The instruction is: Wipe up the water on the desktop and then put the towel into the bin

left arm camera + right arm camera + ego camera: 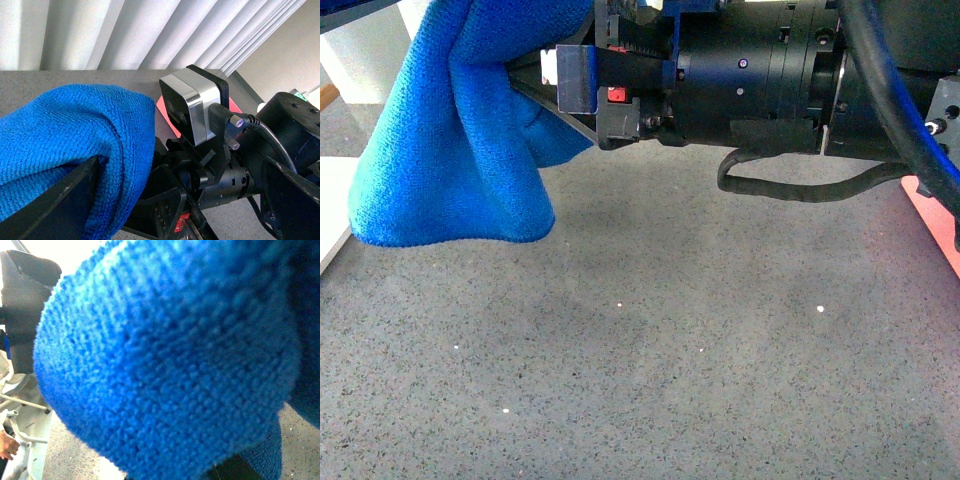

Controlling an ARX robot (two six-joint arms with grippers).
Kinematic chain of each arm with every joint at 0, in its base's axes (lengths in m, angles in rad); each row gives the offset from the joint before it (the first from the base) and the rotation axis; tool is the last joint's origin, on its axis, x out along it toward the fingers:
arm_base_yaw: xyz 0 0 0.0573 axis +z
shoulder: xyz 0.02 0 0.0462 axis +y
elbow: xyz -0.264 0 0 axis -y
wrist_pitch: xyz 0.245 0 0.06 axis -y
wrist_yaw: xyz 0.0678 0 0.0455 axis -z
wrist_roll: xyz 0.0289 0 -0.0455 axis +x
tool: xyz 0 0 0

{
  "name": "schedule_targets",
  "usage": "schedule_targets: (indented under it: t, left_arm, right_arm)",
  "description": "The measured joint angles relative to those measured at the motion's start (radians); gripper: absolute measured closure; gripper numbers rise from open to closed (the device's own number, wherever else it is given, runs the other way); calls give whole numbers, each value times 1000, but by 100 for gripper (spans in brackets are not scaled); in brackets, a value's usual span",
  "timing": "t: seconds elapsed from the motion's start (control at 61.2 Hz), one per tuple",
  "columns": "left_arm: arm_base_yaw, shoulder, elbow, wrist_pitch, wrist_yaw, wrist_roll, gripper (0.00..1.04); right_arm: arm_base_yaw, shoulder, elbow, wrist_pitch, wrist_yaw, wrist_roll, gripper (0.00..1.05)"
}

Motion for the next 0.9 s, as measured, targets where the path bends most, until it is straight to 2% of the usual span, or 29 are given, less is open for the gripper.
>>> schedule_targets:
  t: [0.049,0.065,0.114,0.131,0.163,0.212,0.278,0.392,0.458,0.654,0.899]
  left_arm:
    - [-16,0,-9,31,-52,22,10]
    - [-31,-2,-26,85,-182,59,13]
    - [-43,-10,-59,167,-336,103,19]
    - [-46,-18,-84,213,-426,149,22]
    - [-46,-29,-109,251,-489,176,26]
    - [-39,-58,-157,300,-644,240,33]
    - [-17,-98,-208,324,-742,282,42]
    - [29,-163,-286,338,-748,320,58]
    - [60,-209,-345,341,-719,338,72]
    - [114,-313,-436,336,-659,346,102]
    - [167,-424,-512,296,-613,355,101]
  right_arm:
    - [0,0,0,-1,0,0,101]
    - [-1,0,0,-1,0,0,101]
    - [-2,0,0,-1,0,0,101]
    - [-2,0,0,-1,0,0,101]
    - [-3,0,0,-1,0,0,101]
    - [-3,0,0,-1,-1,-3,101]
    - [-6,0,-2,-2,-8,-7,101]
    - [-11,-2,-2,-18,-5,-16,101]
    - [-11,-2,-2,-27,-4,-22,101]
    - [-16,-8,-6,-13,-23,-20,101]
    - [-23,-11,-6,-25,-8,-21,101]
